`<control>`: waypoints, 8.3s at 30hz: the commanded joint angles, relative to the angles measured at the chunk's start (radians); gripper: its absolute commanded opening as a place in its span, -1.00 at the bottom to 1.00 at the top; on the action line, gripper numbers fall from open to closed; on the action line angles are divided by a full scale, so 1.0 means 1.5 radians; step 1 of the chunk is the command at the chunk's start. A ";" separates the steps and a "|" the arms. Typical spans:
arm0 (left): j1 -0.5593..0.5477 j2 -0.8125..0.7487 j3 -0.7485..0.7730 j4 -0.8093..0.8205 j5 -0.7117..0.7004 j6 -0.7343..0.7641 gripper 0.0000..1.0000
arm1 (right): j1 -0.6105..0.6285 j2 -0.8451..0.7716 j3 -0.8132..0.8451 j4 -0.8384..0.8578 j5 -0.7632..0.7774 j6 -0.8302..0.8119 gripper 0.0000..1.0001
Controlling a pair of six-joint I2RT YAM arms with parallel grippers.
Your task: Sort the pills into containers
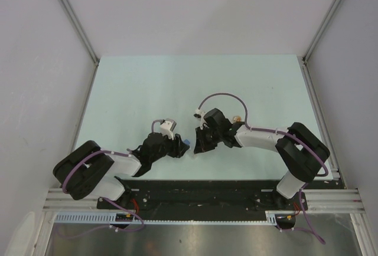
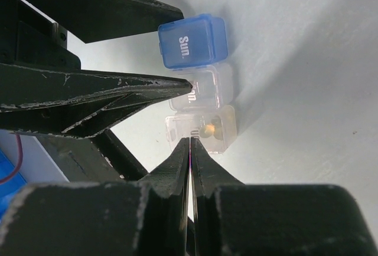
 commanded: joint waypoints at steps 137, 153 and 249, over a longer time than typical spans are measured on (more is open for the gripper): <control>0.017 -0.015 -0.047 0.017 0.027 -0.001 0.05 | 0.164 0.024 0.050 0.000 0.338 -0.151 0.08; 0.018 -0.017 -0.048 0.017 0.027 0.002 0.05 | 0.158 0.037 0.050 0.012 0.289 -0.210 -0.08; 0.040 -0.559 0.103 -0.392 0.170 -0.368 0.59 | 0.294 -0.384 0.095 -0.260 0.372 -0.209 -0.67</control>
